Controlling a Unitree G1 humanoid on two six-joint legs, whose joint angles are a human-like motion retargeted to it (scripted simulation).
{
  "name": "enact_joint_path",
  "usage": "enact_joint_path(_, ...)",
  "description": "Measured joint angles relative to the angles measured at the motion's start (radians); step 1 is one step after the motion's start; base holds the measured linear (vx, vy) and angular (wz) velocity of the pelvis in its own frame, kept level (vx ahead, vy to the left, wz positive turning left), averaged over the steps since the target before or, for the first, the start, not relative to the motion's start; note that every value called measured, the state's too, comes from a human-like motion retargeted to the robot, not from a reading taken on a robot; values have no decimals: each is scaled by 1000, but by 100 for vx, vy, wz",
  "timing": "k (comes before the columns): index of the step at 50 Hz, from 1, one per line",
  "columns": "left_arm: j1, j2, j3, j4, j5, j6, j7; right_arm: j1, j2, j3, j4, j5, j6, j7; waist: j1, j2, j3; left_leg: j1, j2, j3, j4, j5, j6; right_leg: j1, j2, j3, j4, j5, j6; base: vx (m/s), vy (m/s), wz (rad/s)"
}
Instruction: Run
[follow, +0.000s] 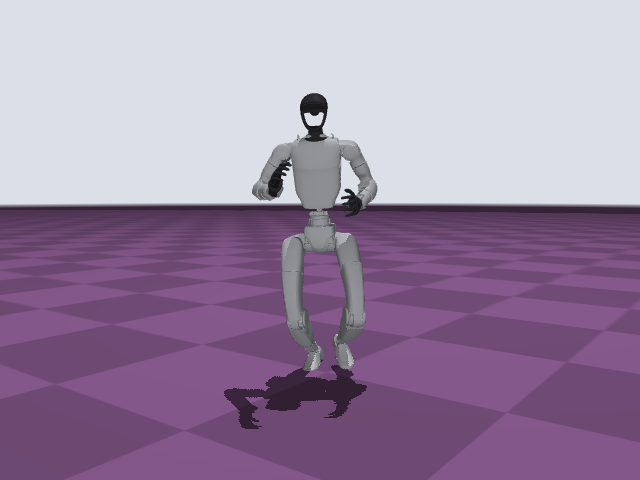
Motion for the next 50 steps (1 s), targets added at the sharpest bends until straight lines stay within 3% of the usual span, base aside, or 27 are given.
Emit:
enact_joint_path(5,139,26,41,-47,-68,-38,-43,15,-28,11,-136,2,-47,-19,27,-131,-56,-59,-280,119,-717,139,-114,181,-188,13,-30,355,213,2,9,27)
enact_joint_path(7,135,15,33,-62,-76,-35,-24,34,-33,18,-152,-13,-48,-16,0,-164,-63,-52,-367,118,-840,168,-110,200,-258,13,75,436,237,-4,7,37)
enact_joint_path(10,63,8,4,-88,-46,-32,19,99,-24,38,-133,-43,-42,0,-51,-194,-50,-78,-405,102,-639,92,-23,204,-351,16,317,455,207,-4,6,13)
enact_joint_path(12,-58,9,-14,-90,16,-24,70,171,-10,43,-71,-81,-21,11,-97,-206,-24,-71,-425,73,-449,-38,64,155,-408,27,499,407,162,-4,6,1)
enact_joint_path(14,-243,7,-37,-68,101,-5,139,253,10,48,34,-127,-3,19,-143,-198,-1,-26,-436,25,-342,-162,111,44,-430,43,633,319,107,-5,7,-11)
enact_joint_path(17,-514,-19,-66,-44,173,18,236,377,14,63,177,-166,-5,35,-214,-136,4,140,-415,-50,-375,-252,82,-191,-395,40,663,202,38,-2,4,-30)
enact_joint_path(19,-606,-37,-66,-70,161,4,252,465,-11,64,201,-144,-16,57,-259,-77,0,303,-371,-80,-474,-204,4,-312,-341,-7,536,171,21,4,-3,-44)
enact_joint_path(23,-621,-37,-94,-136,106,-72,191,614,-39,35,195,-48,-28,119,-319,31,-4,564,-225,-104,-568,127,-184,-388,-169,-128,75,217,57,5,-11,-50)
enact_joint_path(25,-589,-33,-128,-155,82,-95,151,651,-31,8,182,-1,-28,132,-314,87,1,606,-127,-109,-484,307,-243,-375,-53,-162,-154,282,87,-2,-11,-69)
enact_joint_path(27,-537,-31,-155,-151,67,-96,123,635,-20,-2,157,22,-29,123,-295,119,6,612,-48,-108,-338,375,-240,-361,8,-175,-194,293,71,-3,-9,-63)
enact_joint_path(29,-464,-31,-173,-116,61,-75,106,576,-8,-1,127,24,-32,108,-264,128,18,604,19,-97,-167,346,-193,-347,35,-164,-90,223,14,-2,-7,-61)
enact_joint_path(32,-338,-32,-169,-24,69,-14,90,391,6,0,79,4,-15,76,-188,126,56,513,106,-110,101,220,-106,-295,72,-134,89,29,-92,-3,-8,-69)
enact_joint_path(35,-209,-34,-125,36,70,22,74,131,6,-3,22,-37,11,14,-89,99,74,298,129,-115,250,64,-21,-190,77,-85,132,-97,-119,-3,-5,-51)
enact_joint_path(38,-53,-3,-40,-25,20,-3,38,-38,-2,-13,-71,-50,-4,-50,-14,27,46,75,39,-51,115,7,3,-45,30,-18,46,-52,-39,1,4,6)
enact_joint_path(40,43,19,4,-65,-17,-33,10,-76,-5,-19,-133,-47,-29,-80,27,-26,22,-6,-42,13,-100,21,-23,64,-17,14,-28,62,48,4,9,15)
enact_joint_path(43,134,22,42,-83,-62,-64,-28,-61,-6,-24,-203,-47,-62,-85,50,-109,-11,-43,-214,88,-544,132,-108,181,-124,27,-67,308,190,3,9,35)
enact_joint_path(45,156,0,53,-85,-86,-60,-25,-38,-9,-31,-221,-60,-66,-78,35,-158,-24,-35,-338,104,-801,197,-134,219,-202,27,-12,417,243,-3,8,46)
enact_joint_path(47,145,-24,54,-90,-82,-54,-8,3,-5,-27,-213,-75,-64,-64,12,-178,-24,-61,-381,92,-771,178,-112,242,-251,18,116,454,241,-4,5,23)
enact_joint_path(50,44,-44,54,-100,-31,-41,40,104,-1,-18,-154,-104,-46,-22,-37,-204,-2,-76,-425,65,-560,95,-19,241,-342,13,362,445,199,-3,6,4)
